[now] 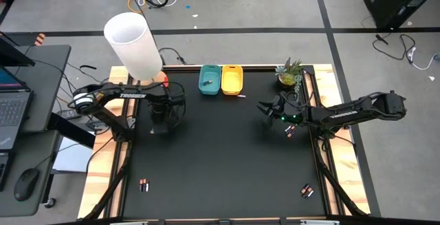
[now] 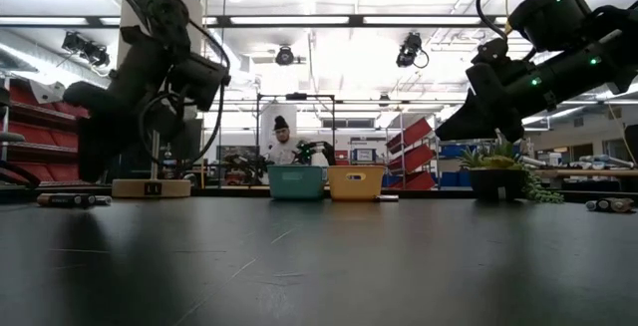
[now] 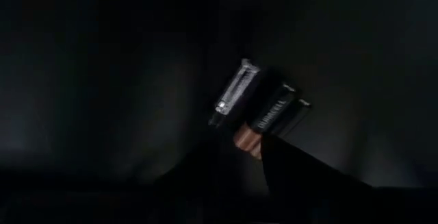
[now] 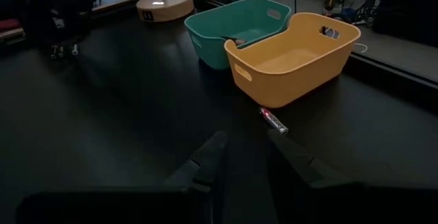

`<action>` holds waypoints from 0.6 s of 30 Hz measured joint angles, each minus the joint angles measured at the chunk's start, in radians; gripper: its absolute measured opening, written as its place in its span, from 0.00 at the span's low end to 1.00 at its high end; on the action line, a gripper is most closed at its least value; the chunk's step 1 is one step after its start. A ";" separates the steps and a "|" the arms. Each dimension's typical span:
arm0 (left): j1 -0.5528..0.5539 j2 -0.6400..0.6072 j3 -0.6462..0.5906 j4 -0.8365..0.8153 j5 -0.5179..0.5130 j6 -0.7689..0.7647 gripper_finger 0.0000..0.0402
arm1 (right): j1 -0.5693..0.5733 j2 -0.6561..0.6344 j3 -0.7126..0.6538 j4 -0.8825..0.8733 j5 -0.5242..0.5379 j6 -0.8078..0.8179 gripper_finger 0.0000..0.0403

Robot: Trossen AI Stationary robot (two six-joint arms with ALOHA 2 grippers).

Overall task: Sort batteries
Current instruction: Put the gold black battery into the blue bin

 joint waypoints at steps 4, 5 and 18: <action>-0.056 -0.051 -0.012 0.027 0.038 -0.023 0.29 | 0.002 0.000 0.000 -0.003 0.000 0.001 0.22; -0.081 -0.074 -0.021 0.035 0.047 -0.022 0.29 | 0.003 0.000 0.000 -0.010 0.000 0.002 0.22; -0.327 -0.447 -0.099 0.184 0.027 -0.251 0.26 | 0.004 0.000 0.000 -0.037 0.026 0.018 0.22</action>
